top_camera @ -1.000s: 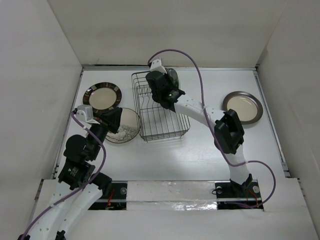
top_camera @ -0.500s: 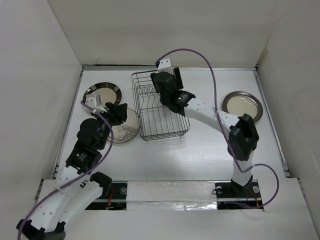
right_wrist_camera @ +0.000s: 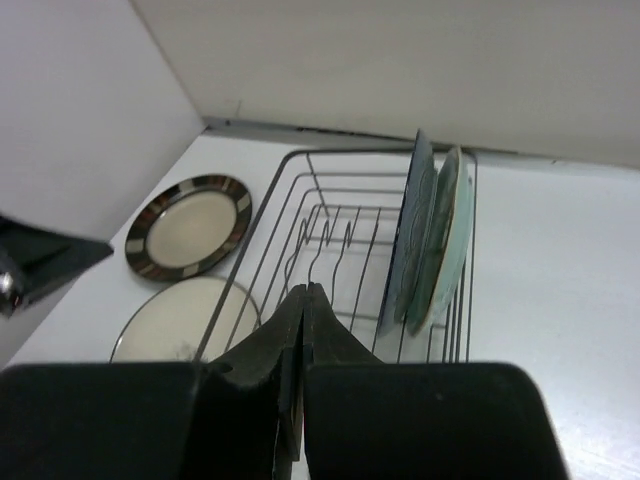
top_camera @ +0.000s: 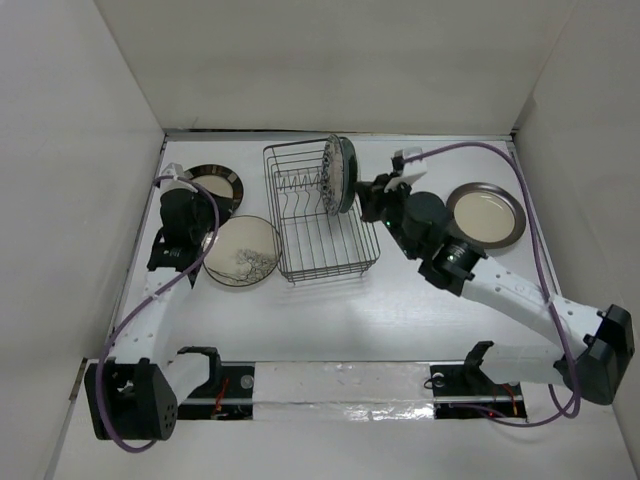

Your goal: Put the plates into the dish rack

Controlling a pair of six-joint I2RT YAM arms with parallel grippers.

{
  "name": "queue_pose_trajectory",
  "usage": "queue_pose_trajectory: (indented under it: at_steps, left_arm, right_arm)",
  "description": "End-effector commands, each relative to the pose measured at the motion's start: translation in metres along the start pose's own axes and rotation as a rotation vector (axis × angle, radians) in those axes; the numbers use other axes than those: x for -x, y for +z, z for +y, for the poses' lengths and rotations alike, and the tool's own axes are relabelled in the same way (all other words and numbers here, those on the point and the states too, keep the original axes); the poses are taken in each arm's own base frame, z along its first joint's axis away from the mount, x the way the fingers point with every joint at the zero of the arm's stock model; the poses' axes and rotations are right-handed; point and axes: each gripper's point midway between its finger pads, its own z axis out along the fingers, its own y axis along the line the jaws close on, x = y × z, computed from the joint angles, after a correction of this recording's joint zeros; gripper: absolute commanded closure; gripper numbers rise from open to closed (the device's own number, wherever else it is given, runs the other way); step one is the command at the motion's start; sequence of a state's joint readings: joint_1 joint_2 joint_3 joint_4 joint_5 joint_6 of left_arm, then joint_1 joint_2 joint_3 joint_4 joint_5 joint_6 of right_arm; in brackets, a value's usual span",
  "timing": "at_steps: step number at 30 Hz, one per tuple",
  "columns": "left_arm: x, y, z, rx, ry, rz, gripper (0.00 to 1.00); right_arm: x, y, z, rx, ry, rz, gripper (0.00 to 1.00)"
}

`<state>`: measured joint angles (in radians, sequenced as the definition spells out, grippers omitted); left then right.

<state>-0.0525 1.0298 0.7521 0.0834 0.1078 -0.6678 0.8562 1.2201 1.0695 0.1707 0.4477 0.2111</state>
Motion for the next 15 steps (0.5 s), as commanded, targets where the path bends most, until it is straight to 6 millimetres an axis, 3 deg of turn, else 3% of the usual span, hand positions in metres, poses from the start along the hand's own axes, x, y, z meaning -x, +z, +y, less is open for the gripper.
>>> queue_pose_trajectory:
  at_steps: [1,2,3,5,6,7,8,9,10,11,15]
  left_arm:
    - [0.030,0.002,-0.003,-0.042,-0.105,-0.085,1.00]
    - [0.040,0.006,0.020,0.042,-0.135,-0.125,0.90]
    - [0.039,0.008,0.025,0.062,-0.138,-0.125,0.84]
    - [0.044,0.011,0.058,0.140,-0.190,-0.144,0.71]
    - [0.046,0.012,0.063,0.124,-0.213,-0.149,0.54]
    - [0.053,0.011,0.080,0.147,-0.242,-0.176,0.47]
    - [0.043,0.015,0.099,0.180,-0.276,-0.155,0.42]
    - [0.040,0.018,0.103,0.164,-0.313,-0.142,0.37]
    - [0.038,0.021,0.112,0.177,-0.327,-0.133,0.37]
    - [0.031,0.027,0.130,0.220,-0.346,-0.110,0.37]
    - [0.021,0.042,0.165,0.317,-0.377,-0.084,0.39]
  right_arm:
    - [-0.001,-0.020,0.018,0.128,0.120,-0.042,1.00]
    - [-0.016,-0.024,0.011,0.118,0.115,-0.023,1.00]
    - [-0.019,-0.028,0.007,0.113,0.114,-0.021,1.00]
    - [-0.016,-0.039,0.000,0.107,0.113,-0.039,0.96]
    - [-0.024,-0.042,-0.004,0.102,0.106,-0.028,0.95]
    - [-0.022,-0.044,-0.010,0.091,0.107,-0.035,0.93]
    - [-0.016,-0.049,-0.012,0.101,0.117,-0.049,0.90]
    - [-0.015,-0.049,-0.018,0.094,0.123,-0.053,0.88]
    - [-0.017,-0.051,-0.021,0.099,0.125,-0.050,0.85]
    - [-0.017,-0.053,-0.019,0.126,0.130,-0.048,0.75]
    - [-0.013,-0.055,-0.032,0.124,0.142,-0.049,0.68]
